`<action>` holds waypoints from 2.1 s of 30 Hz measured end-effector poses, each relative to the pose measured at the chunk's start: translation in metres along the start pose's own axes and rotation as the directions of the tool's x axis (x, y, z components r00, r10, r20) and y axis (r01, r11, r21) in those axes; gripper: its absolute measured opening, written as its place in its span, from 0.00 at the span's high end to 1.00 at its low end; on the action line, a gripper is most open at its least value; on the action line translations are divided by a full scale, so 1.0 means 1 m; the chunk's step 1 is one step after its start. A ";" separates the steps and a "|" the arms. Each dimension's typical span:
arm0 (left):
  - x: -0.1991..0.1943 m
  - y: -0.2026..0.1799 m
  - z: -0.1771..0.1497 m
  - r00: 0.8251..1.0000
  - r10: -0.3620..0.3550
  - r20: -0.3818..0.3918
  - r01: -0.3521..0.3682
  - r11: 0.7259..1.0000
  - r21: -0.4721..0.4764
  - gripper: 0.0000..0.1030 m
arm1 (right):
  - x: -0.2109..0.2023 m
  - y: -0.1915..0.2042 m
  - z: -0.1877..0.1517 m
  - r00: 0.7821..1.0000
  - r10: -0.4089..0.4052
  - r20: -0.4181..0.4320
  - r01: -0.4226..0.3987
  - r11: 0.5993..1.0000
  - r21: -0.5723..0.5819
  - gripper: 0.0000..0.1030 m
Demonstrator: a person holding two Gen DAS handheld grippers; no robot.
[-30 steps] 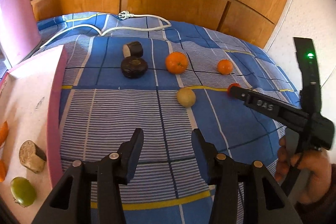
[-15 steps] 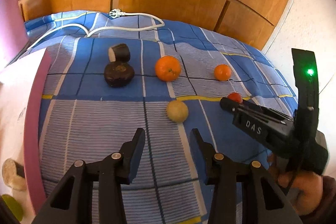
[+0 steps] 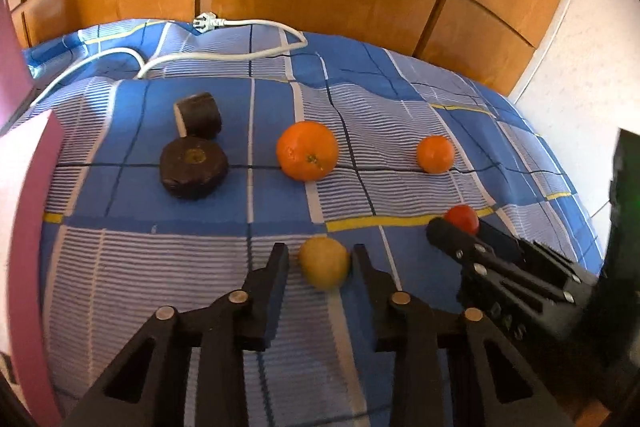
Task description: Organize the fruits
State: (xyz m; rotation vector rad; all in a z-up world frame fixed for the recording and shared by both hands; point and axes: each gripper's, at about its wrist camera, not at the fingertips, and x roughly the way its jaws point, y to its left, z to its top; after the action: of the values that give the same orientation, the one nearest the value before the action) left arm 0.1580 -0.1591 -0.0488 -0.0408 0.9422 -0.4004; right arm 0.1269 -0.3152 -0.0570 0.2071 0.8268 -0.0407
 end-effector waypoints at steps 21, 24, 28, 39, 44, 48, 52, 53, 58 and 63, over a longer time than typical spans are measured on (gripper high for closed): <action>-0.041 0.022 -0.055 0.989 0.115 0.093 -0.118 0.993 0.026 0.74 | 0.000 0.006 -0.001 1.000 -0.031 0.005 0.031 0.999 -0.025 0.64; -0.041 0.021 -0.057 0.988 0.116 0.103 -0.120 0.992 0.030 0.74 | 0.000 0.007 -0.001 0.999 -0.039 0.006 0.039 0.999 -0.032 0.64; -0.043 0.022 -0.059 0.987 0.114 0.114 -0.119 0.992 0.030 0.74 | 0.000 0.009 -0.002 0.999 -0.052 0.007 0.052 0.998 -0.042 0.64; -0.048 0.025 -0.065 0.986 0.102 0.129 -0.106 0.994 0.030 0.74 | 0.000 0.015 -0.001 0.995 -0.097 0.009 0.098 0.992 -0.078 0.64; -0.050 0.024 -0.068 0.986 0.106 0.132 -0.113 0.993 0.041 0.74 | -0.002 0.017 -0.003 0.995 -0.096 0.009 0.096 0.992 -0.079 0.65; -0.052 0.023 -0.070 0.986 0.108 0.130 -0.115 0.992 0.043 0.75 | -0.006 0.021 -0.008 0.996 -0.090 0.006 0.090 0.991 -0.095 0.66; -0.056 0.024 -0.072 0.986 0.107 0.124 -0.113 0.993 0.042 0.75 | -0.010 0.027 -0.014 0.997 -0.080 0.004 0.080 0.990 -0.116 0.66; -0.058 0.025 -0.073 0.987 0.103 0.119 -0.108 0.994 0.033 0.75 | -0.012 0.029 -0.017 0.997 -0.075 0.003 0.075 0.990 -0.122 0.66; -0.067 0.027 -0.076 0.989 0.107 0.104 -0.109 0.994 0.018 0.75 | -0.021 0.039 -0.029 0.998 -0.057 0.006 0.057 0.987 -0.152 0.71; -0.089 0.029 -0.078 0.986 0.095 0.136 -0.097 0.995 0.011 0.75 | -0.033 0.045 -0.045 0.999 -0.038 0.029 0.042 0.988 -0.149 0.81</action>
State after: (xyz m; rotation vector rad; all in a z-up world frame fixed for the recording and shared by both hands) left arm 0.0590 -0.0899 -0.0320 -0.0063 0.8034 -0.3129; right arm 0.0775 -0.2634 -0.0547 0.0487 0.8045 -0.0189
